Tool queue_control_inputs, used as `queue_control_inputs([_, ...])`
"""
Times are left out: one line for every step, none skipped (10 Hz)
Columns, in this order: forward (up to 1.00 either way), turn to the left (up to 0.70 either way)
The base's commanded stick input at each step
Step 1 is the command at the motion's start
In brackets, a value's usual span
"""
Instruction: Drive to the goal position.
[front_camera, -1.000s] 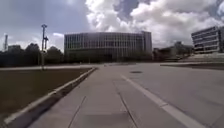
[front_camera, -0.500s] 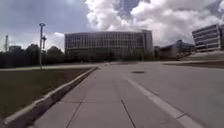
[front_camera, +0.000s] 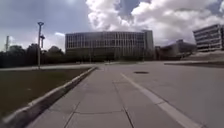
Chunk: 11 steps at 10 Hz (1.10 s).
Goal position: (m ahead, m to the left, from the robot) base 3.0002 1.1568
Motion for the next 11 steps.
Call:
queue_control_inputs([0.70,0.00])
queue_control_inputs([0.70,0.00])
queue_control_inputs([0.70,0.00])
queue_control_inputs([0.70,0.00])
queue_control_inputs([0.70,0.00])
queue_control_inputs([0.70,0.00])
queue_control_inputs([0.70,0.00])
queue_control_inputs([0.70,0.00])
queue_control_inputs([0.70,0.00])
queue_control_inputs([0.70,0.00])
queue_control_inputs([0.70,0.00])
